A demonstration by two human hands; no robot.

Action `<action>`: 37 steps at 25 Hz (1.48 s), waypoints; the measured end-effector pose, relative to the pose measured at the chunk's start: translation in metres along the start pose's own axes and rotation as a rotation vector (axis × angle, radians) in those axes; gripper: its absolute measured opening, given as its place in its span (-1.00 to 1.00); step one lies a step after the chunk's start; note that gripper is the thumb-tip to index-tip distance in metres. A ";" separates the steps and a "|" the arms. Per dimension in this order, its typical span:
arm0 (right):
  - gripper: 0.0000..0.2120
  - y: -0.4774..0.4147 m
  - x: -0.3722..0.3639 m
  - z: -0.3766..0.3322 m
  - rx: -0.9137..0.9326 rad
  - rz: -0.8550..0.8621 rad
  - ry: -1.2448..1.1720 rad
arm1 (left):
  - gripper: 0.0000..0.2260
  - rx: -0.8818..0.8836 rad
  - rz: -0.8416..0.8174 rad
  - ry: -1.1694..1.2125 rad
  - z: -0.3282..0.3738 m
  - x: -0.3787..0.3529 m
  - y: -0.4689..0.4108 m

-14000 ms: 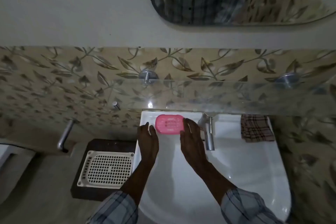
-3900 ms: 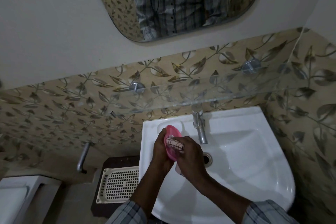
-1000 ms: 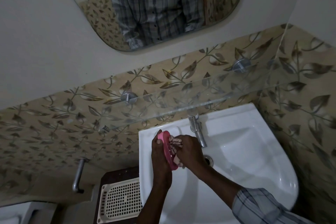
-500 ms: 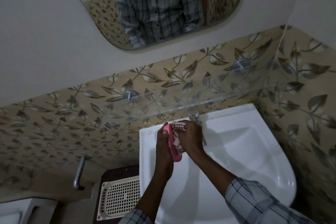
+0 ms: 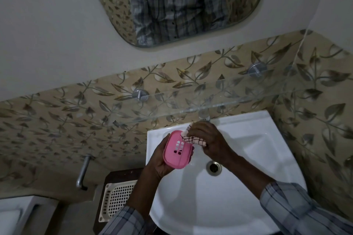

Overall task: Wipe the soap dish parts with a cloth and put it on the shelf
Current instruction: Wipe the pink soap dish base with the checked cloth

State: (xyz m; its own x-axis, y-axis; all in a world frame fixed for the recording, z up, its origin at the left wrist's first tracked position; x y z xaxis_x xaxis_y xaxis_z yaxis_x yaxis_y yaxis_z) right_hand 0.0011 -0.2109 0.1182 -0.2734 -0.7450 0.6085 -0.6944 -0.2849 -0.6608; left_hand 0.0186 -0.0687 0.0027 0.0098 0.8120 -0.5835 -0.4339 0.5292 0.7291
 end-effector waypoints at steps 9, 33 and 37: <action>-0.85 0.028 -0.031 -0.039 0.619 -0.332 0.049 | -0.37 0.067 -0.117 -0.040 -0.018 -0.005 0.001; -0.60 0.057 0.024 0.040 -0.568 0.160 -0.140 | -0.32 -0.179 0.028 -0.151 0.022 0.006 0.025; -0.64 0.057 0.004 0.024 -0.682 0.244 -0.318 | -0.34 -0.275 0.089 -0.221 0.020 0.001 0.025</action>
State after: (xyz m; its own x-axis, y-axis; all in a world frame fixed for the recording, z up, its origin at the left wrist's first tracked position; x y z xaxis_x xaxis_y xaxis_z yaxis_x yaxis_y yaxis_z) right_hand -0.0237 -0.2440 0.0723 -0.3383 -0.9048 0.2586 -0.9224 0.2645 -0.2814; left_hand 0.0257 -0.0498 0.0279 0.1427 0.9012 -0.4092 -0.6676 0.3929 0.6324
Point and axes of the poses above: each hand's wrist, its own y-axis away from the middle knuckle, its own x-axis out of the back of the hand, z = x × y, the point moved 9 cm from there along -y, towards the middle knuckle, and after that the axes turned 8 degrees about x, right-handed, at the moved point
